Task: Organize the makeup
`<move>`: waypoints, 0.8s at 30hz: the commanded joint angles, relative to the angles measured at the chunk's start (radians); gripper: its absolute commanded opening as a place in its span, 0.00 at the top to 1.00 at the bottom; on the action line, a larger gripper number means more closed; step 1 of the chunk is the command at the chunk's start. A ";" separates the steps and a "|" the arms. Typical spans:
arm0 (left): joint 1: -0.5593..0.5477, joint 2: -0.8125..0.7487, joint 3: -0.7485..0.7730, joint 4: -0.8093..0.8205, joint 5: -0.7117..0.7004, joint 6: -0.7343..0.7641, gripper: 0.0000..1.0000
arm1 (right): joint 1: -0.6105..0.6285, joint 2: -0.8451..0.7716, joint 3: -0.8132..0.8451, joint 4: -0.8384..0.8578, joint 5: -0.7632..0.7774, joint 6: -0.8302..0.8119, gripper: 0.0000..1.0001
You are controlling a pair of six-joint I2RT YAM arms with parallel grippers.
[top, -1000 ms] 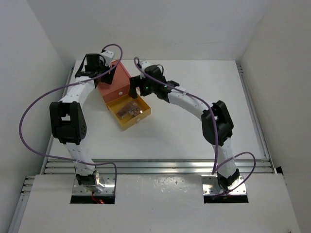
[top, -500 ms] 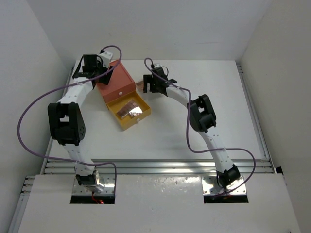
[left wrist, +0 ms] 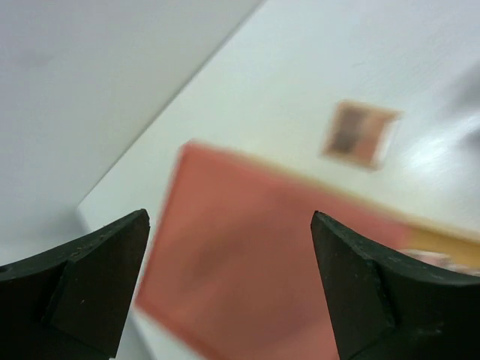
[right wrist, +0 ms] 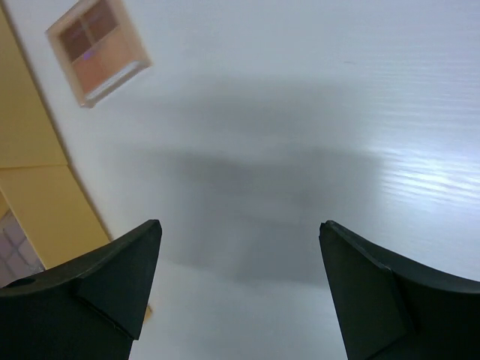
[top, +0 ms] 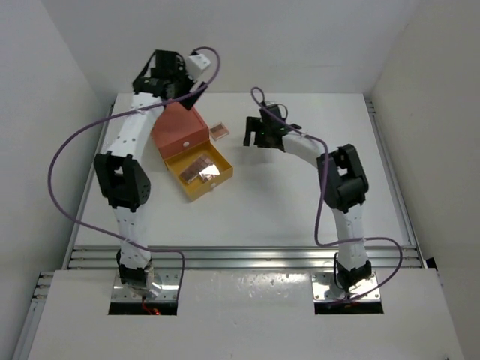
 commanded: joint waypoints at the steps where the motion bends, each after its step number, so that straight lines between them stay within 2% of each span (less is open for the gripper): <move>1: -0.131 0.137 0.120 -0.198 0.040 0.038 0.04 | -0.105 -0.201 -0.175 0.019 -0.050 0.037 0.14; 7: -0.190 0.280 0.177 -0.138 0.089 -0.121 0.02 | -0.197 -0.380 -0.372 -0.045 -0.060 -0.016 0.14; 9: -0.199 0.329 0.196 -0.061 0.045 -0.204 0.03 | -0.214 -0.429 -0.429 -0.077 -0.072 -0.035 0.14; 14: -0.236 0.381 0.196 0.089 -0.102 -0.230 0.04 | -0.231 -0.494 -0.500 -0.114 -0.109 -0.068 0.13; 20: -0.236 0.412 0.147 0.098 0.005 -0.374 0.04 | -0.234 -0.519 -0.501 -0.183 -0.107 -0.136 0.13; 24: -0.236 0.430 0.105 0.098 0.023 -0.436 0.05 | -0.234 -0.526 -0.495 -0.200 -0.099 -0.167 0.13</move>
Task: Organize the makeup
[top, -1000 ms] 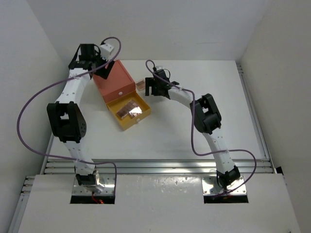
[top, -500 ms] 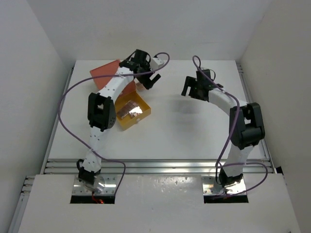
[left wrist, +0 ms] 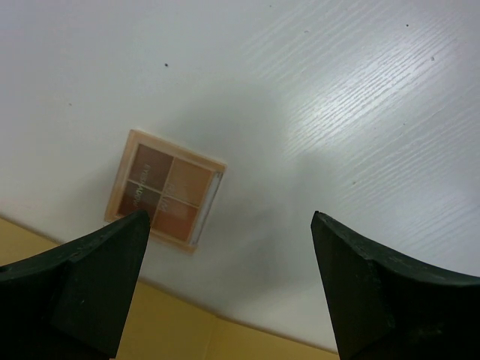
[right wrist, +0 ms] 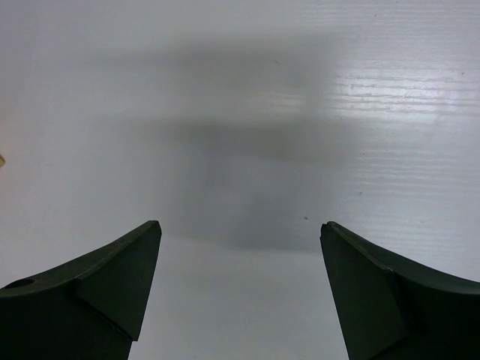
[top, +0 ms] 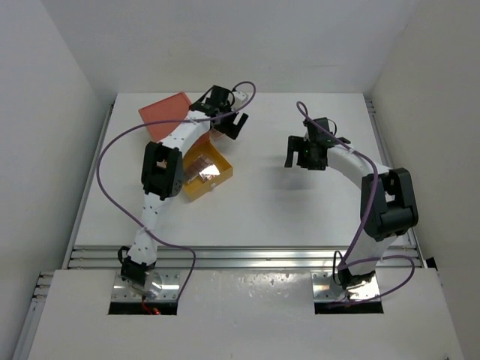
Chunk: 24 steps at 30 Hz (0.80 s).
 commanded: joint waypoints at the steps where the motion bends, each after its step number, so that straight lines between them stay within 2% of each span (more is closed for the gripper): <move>1: -0.008 0.020 -0.019 0.028 0.046 -0.102 0.05 | -0.001 -0.050 0.021 -0.019 -0.005 -0.051 0.13; 9: -0.008 0.079 -0.019 0.017 0.037 -0.197 0.05 | -0.003 -0.050 0.029 -0.032 -0.004 -0.078 0.12; 18: 0.020 0.110 -0.019 0.008 0.055 -0.206 0.05 | -0.006 -0.044 0.033 -0.053 0.015 -0.101 0.12; 24: 0.011 0.073 -0.137 -0.034 0.181 -0.162 0.16 | -0.009 -0.025 0.067 -0.074 0.015 -0.088 0.12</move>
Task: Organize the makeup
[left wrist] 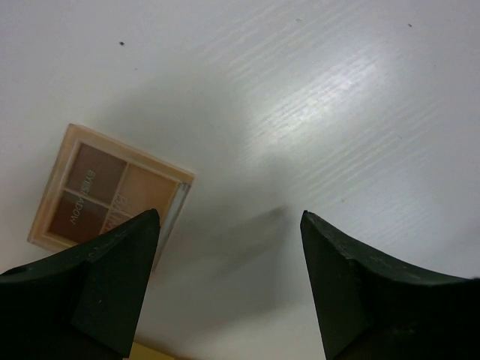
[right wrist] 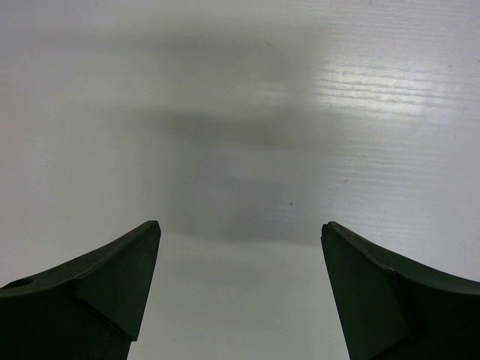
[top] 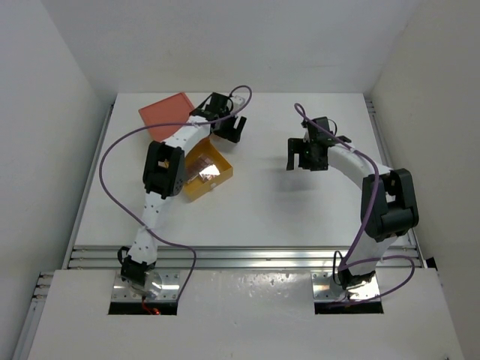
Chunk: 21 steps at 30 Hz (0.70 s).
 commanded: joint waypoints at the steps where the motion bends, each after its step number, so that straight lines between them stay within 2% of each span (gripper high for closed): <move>1: -0.004 0.004 -0.106 -0.111 0.140 -0.001 0.19 | -0.006 -0.018 0.051 -0.003 0.007 -0.005 0.12; 5: -0.043 -0.027 -0.198 -0.111 0.272 0.045 0.22 | -0.009 -0.022 0.060 -0.006 0.028 -0.011 0.12; 9: -0.088 -0.054 -0.259 -0.111 0.286 0.091 0.22 | -0.012 -0.044 0.052 -0.006 0.037 -0.016 0.12; 12: -0.103 -0.054 -0.260 -0.111 0.295 0.114 0.23 | -0.019 -0.061 0.036 -0.005 0.046 -0.019 0.10; 15: -0.113 -0.074 -0.180 -0.111 0.295 0.151 0.23 | -0.018 -0.070 0.013 -0.005 0.050 -0.025 0.10; 17: -0.113 -0.083 -0.116 -0.111 0.252 0.162 0.21 | -0.018 -0.078 0.005 -0.009 0.051 -0.020 0.10; 18: -0.113 -0.083 -0.049 -0.111 0.190 0.162 0.19 | -0.018 -0.082 0.000 -0.009 0.050 -0.017 0.10; 21: -0.113 -0.074 0.010 -0.071 0.047 0.119 0.13 | -0.019 -0.093 -0.012 -0.011 0.047 -0.005 0.10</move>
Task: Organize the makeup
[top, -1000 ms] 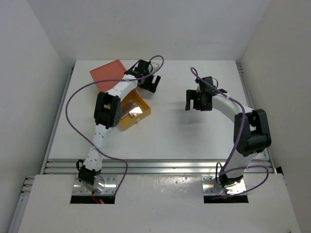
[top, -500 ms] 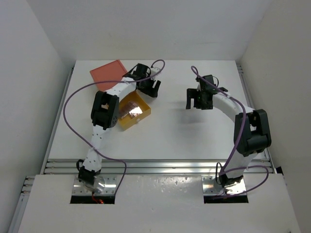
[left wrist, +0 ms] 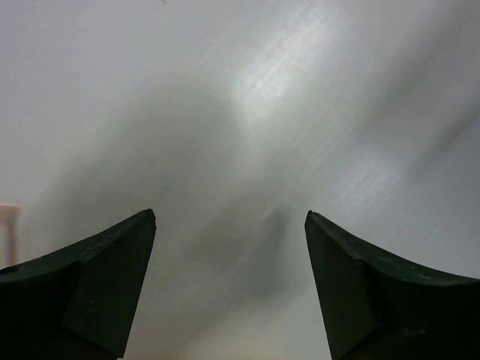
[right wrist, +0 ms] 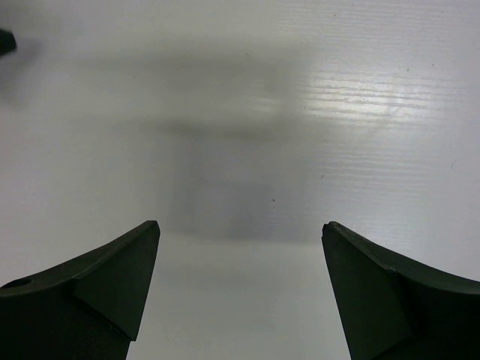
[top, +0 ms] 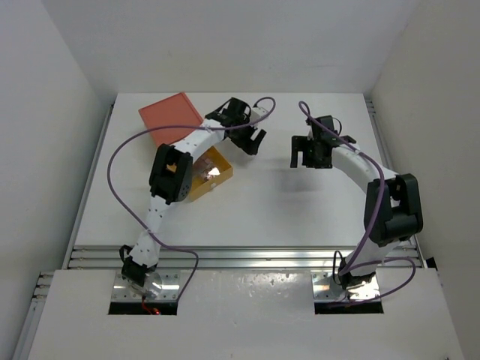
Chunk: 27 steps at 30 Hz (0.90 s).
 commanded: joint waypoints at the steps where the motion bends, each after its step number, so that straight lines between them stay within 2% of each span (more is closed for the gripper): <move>1: 0.022 -0.005 0.079 0.048 -0.157 -0.034 0.13 | -0.006 -0.050 -0.016 0.002 0.012 0.004 0.10; 9: 0.091 0.056 0.078 0.120 -0.342 -0.227 0.09 | -0.006 -0.055 0.003 -0.025 0.016 -0.006 0.10; 12: 0.100 0.068 0.078 0.120 -0.402 -0.250 0.08 | -0.005 -0.053 0.010 -0.036 0.019 -0.009 0.10; 21: 0.109 0.067 0.056 0.212 -0.479 -0.203 0.07 | -0.003 -0.018 0.053 -0.047 0.015 -0.003 0.10; 27: 0.118 0.108 0.096 0.266 -0.568 -0.169 0.01 | 0.003 0.022 0.102 -0.070 0.015 -0.006 0.10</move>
